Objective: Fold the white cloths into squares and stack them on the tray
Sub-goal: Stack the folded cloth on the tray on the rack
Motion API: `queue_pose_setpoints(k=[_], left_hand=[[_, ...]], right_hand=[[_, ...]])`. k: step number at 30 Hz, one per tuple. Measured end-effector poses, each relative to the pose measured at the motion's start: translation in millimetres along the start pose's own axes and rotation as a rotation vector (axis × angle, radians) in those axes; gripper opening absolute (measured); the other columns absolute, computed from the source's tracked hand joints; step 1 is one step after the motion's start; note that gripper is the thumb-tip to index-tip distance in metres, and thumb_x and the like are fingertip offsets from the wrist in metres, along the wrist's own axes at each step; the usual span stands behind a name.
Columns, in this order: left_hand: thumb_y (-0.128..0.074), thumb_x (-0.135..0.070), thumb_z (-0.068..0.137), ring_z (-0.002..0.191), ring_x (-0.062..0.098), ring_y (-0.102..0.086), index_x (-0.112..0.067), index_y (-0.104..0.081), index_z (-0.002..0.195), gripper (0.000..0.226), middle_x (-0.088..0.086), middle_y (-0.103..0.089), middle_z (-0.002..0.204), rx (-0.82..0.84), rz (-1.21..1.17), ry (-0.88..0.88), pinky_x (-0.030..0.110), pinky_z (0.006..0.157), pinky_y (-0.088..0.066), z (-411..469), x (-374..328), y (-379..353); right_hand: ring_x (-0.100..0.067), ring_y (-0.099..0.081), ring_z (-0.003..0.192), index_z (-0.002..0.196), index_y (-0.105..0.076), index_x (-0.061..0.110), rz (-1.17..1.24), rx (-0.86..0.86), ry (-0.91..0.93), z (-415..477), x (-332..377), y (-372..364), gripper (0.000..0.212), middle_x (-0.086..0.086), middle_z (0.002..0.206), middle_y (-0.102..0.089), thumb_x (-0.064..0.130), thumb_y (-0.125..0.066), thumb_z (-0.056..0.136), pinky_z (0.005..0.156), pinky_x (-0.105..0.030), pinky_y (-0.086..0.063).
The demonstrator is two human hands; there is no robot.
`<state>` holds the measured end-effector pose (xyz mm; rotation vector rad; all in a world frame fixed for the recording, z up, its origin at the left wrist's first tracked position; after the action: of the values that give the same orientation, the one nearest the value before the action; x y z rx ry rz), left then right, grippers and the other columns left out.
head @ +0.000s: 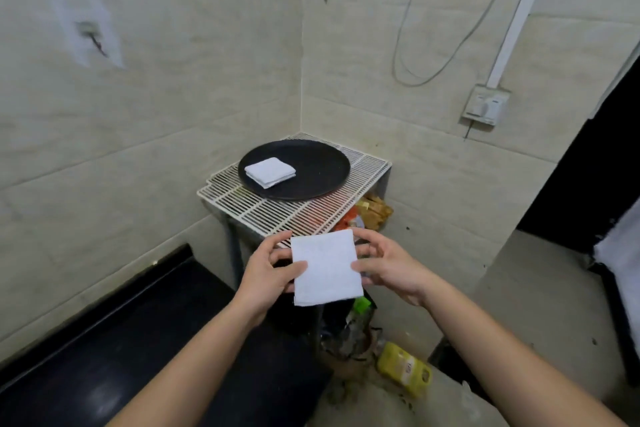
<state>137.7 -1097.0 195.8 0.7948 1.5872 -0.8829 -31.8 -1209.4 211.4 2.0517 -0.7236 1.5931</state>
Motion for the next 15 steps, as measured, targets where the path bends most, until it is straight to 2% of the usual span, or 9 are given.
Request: queue_pose_setpoints(k=[4,6,8,10,12,15], left_hand=[[-0.074,0.002,0.082,0.074,0.014,-0.068,-0.022,-0.054,0.128,0.056,0.012,-0.070,0.107,-0.057,0.020,-0.036,0.025,0.051,-0.050,51.5,-21.2,0.8],[-0.074,0.003,0.081,0.075,0.015,-0.069,-0.021,-0.055,0.127,0.055,0.011,-0.071,0.106,-0.097,0.016,-0.038,0.025,0.050,-0.050,75.2,-24.9,2.8],[-0.073,0.004,0.081,0.076,0.016,-0.070,-0.018,-0.054,0.127,0.054,0.010,-0.072,0.104,-0.145,0.001,-0.034,0.028,0.050,-0.050,97.1,-25.5,7.1],[-0.073,0.005,0.081,0.079,0.018,-0.070,-0.017,-0.054,0.126,0.053,0.009,-0.072,0.102,-0.200,-0.018,-0.028,0.029,0.051,-0.051,121.1,-27.9,13.1],[-0.072,0.005,0.083,0.082,0.020,-0.071,-0.017,-0.053,0.125,0.051,0.008,-0.073,0.101,-0.269,-0.024,-0.030,0.031,0.054,-0.054,151.0,-34.8,20.4],[-0.072,0.004,0.083,0.092,0.025,-0.072,-0.017,-0.050,0.128,0.054,0.009,-0.071,0.107,-0.383,-0.073,-0.010,0.037,0.064,-0.057,192.3,-41.2,35.0]], right_hand=[[-0.016,-0.070,0.090,0.135,-0.053,0.023,0.011,-0.035,0.022,50.1,24.3,20.2,0.057,-0.011,0.109,-0.068,-0.010,-0.059,0.089,0.063,-0.027,-0.055],[-0.019,-0.070,0.090,0.137,-0.051,0.022,0.026,-0.038,0.020,76.8,28.2,29.5,0.059,-0.015,0.113,-0.069,-0.011,-0.058,0.089,0.063,-0.029,-0.054],[-0.016,-0.072,0.090,0.133,-0.053,0.025,0.020,-0.027,0.013,104.7,30.3,35.5,0.057,-0.010,0.111,-0.072,-0.011,-0.057,0.090,0.063,-0.028,-0.055],[-0.014,-0.072,0.098,0.133,-0.053,0.027,-0.015,0.008,0.014,137.5,36.0,40.3,0.056,-0.003,0.113,-0.071,-0.008,-0.059,0.089,0.073,-0.032,-0.060],[-0.018,-0.069,0.106,0.143,-0.047,0.024,-0.046,0.052,0.028,181.0,45.8,46.9,0.063,-0.004,0.119,-0.068,-0.004,-0.062,0.089,0.084,-0.038,-0.061],[-0.021,-0.064,0.111,0.149,-0.039,0.023,-0.063,0.112,0.039,245.9,60.1,51.5,0.067,-0.004,0.124,-0.061,0.000,-0.062,0.091,0.088,-0.041,-0.060]])
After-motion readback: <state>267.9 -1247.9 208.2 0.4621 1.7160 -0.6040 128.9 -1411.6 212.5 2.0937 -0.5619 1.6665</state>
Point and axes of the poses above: each hand's wrist, its own z-axis towards the middle knuckle, its own y-axis out of the back of the hand, x = y × z, the point moved 9 cm from there along z, towards the middle knuckle
